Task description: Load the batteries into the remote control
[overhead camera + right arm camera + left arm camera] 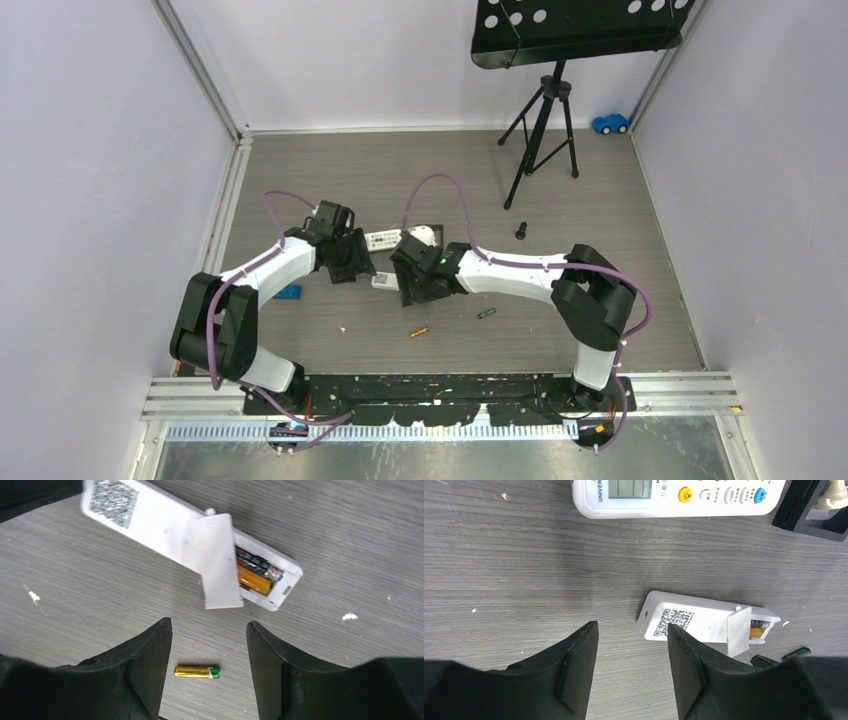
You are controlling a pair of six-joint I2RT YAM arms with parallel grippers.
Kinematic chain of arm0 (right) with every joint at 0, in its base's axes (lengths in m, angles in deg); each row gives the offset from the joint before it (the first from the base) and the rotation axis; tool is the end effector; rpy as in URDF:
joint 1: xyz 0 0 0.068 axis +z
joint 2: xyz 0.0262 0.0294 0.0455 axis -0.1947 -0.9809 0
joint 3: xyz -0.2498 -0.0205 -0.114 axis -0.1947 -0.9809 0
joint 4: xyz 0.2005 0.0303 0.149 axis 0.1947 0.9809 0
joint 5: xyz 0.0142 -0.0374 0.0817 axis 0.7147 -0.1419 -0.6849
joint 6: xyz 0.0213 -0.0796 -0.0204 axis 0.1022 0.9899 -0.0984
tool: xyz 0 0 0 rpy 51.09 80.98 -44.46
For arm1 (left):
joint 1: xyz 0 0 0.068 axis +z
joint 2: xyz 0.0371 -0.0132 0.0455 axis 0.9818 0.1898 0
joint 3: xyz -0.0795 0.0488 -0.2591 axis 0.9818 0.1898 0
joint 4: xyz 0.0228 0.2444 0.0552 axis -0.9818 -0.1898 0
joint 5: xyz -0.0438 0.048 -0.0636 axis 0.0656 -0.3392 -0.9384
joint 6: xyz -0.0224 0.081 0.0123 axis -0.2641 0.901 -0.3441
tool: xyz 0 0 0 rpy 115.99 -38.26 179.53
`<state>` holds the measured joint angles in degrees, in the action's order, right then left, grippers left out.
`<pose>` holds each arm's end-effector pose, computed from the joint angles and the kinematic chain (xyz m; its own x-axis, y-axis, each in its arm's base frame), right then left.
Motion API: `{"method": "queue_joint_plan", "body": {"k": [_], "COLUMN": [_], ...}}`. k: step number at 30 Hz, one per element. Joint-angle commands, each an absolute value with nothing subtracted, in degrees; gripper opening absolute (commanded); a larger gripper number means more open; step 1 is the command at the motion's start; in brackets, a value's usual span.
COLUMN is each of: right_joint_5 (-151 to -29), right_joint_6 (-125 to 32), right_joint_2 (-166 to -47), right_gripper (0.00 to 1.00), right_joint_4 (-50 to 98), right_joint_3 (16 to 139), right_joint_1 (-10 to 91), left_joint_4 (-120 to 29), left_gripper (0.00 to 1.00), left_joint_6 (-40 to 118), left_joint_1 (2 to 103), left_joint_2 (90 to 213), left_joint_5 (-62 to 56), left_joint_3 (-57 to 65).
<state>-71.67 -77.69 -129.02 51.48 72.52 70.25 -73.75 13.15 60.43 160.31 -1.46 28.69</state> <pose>0.2092 0.3219 0.1665 -0.8477 -0.2304 -0.4779 -0.3474 0.9219 0.1716 0.2669 -0.0989 0.1558 -0.8907 -0.3372 -0.3049 -0.2199 0.9065 -0.3603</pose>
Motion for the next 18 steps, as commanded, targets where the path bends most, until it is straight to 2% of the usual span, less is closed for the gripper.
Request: {"method": "queue_joint_plan", "body": {"k": [1, 11, 18], "right_joint_5": [-66.7, -66.8, -67.5], "right_joint_6": [-85.3, -84.4, -84.0], "right_joint_2": [-127.1, -130.9, -132.3], "right_gripper": [0.63, 0.67, 0.61], "right_joint_4": [50.9, 48.4, 48.3], "right_joint_3": [71.4, 73.1, 74.5], "right_joint_1": [70.1, 68.8, 68.5], "left_joint_4": [-74.0, -73.9, -74.0], "left_gripper": [0.55, 0.56, 0.56], "left_joint_6": [12.9, 13.0, 13.0], "left_joint_1": [60.6, 60.6, 60.6], "left_joint_2": [159.5, 158.9, 159.0], "left_joint_5": [-0.7, -0.7, -0.9], "left_joint_3": [27.4, 27.6, 27.5]}}
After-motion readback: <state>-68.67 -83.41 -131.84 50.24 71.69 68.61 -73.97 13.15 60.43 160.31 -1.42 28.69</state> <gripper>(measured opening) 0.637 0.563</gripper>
